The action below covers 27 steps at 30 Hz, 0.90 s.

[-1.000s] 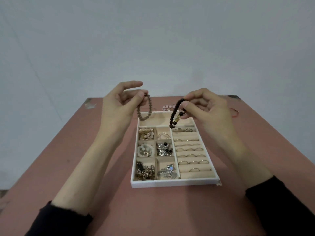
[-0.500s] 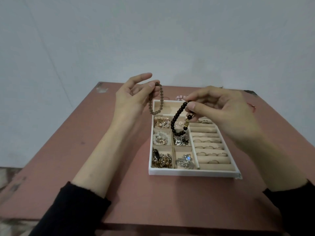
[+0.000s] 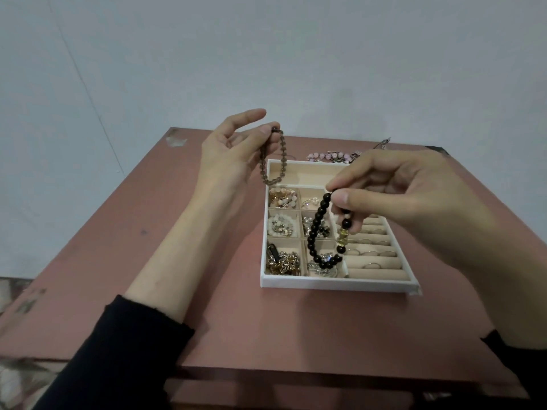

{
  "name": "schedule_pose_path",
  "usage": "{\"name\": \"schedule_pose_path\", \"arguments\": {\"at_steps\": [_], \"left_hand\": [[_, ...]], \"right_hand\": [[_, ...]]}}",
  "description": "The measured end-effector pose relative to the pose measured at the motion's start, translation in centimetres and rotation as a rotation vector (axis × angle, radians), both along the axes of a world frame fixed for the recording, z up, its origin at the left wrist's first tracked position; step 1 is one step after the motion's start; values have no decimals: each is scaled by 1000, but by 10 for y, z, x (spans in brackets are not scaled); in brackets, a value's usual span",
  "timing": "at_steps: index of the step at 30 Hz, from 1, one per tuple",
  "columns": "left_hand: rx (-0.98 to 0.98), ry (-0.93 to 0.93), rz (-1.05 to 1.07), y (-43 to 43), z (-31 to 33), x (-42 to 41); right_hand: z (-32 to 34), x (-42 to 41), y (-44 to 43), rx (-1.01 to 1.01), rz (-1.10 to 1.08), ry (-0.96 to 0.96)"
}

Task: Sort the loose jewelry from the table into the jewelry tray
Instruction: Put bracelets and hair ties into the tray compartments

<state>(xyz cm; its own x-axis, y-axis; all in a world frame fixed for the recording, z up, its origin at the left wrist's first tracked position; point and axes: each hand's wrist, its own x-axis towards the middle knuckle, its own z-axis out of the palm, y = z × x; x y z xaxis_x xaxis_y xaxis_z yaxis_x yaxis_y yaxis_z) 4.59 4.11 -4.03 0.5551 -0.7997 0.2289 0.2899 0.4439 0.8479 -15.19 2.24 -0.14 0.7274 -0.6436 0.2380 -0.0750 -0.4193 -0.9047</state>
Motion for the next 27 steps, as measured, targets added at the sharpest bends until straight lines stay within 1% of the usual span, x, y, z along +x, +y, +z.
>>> {"name": "schedule_pose_path", "arguments": {"at_steps": [6, 9, 11, 14, 18, 20, 24, 27], "left_hand": [[-2, 17, 5, 0, 0, 0], [5, 6, 5, -1, -1, 1], [9, -3, 3, -1, -1, 2], [11, -8, -1, -3, -2, 4], [9, -5, 0, -3, -3, 5], [3, -1, 0, -4, -4, 5], [-2, 2, -3, -5, -4, 6], [-6, 2, -5, -5, -5, 6]], "right_hand": [[-2, -2, 5, 50, 12, 69], [-5, -3, 6, 64, -17, 108], [-7, -2, 4, 38, -55, 157], [-10, 0, 2, -53, -116, 239], [-10, 5, 3, -325, -167, 412], [-11, 9, 8, -424, -117, 496], [-16, 16, 15, -510, -21, 655], [-23, 18, 14, -594, 55, 718]]}}
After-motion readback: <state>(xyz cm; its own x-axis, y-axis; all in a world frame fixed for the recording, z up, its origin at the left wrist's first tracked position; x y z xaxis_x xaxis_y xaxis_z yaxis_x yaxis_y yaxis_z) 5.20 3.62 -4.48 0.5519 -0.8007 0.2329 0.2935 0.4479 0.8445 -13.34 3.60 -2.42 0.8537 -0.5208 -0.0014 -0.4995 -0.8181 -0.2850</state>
